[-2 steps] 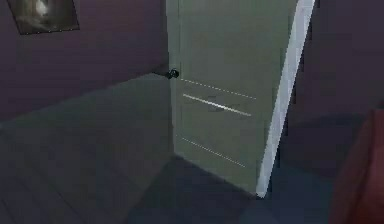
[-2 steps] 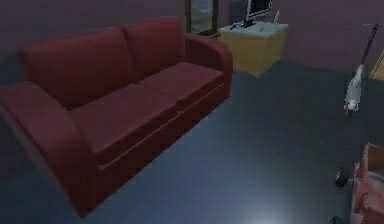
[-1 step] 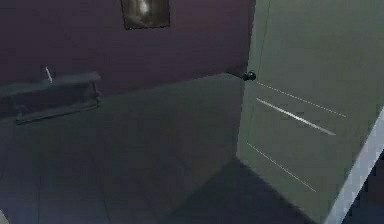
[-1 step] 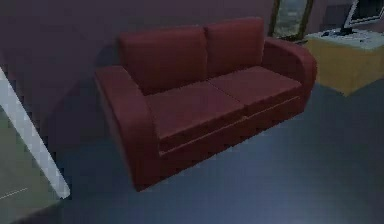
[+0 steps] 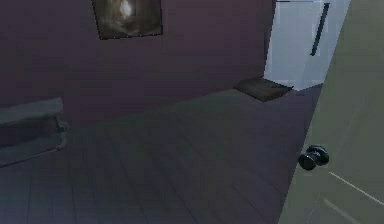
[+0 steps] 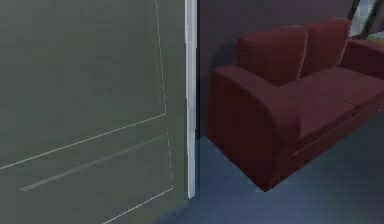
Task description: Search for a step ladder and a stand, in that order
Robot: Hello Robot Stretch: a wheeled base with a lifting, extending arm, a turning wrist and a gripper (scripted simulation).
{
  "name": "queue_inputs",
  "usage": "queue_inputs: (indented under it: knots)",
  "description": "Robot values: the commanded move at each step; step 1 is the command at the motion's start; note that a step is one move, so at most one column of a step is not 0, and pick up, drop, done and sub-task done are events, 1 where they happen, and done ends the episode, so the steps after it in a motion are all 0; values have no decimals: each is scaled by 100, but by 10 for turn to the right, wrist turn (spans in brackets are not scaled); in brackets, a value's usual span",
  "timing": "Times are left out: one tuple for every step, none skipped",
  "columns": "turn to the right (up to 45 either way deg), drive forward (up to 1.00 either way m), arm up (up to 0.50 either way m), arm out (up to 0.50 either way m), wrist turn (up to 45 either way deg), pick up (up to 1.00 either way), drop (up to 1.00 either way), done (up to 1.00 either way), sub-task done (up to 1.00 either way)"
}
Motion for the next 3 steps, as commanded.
queue_inputs:
  knots:
    - [-60, 0, 0, 0, 0, 0, 0, 0, 0]
    - [0, 65, 0, 0, 0, 0, 0, 0, 0]
    - [150, 0, 0, 0, 0, 0, 0, 0, 0]
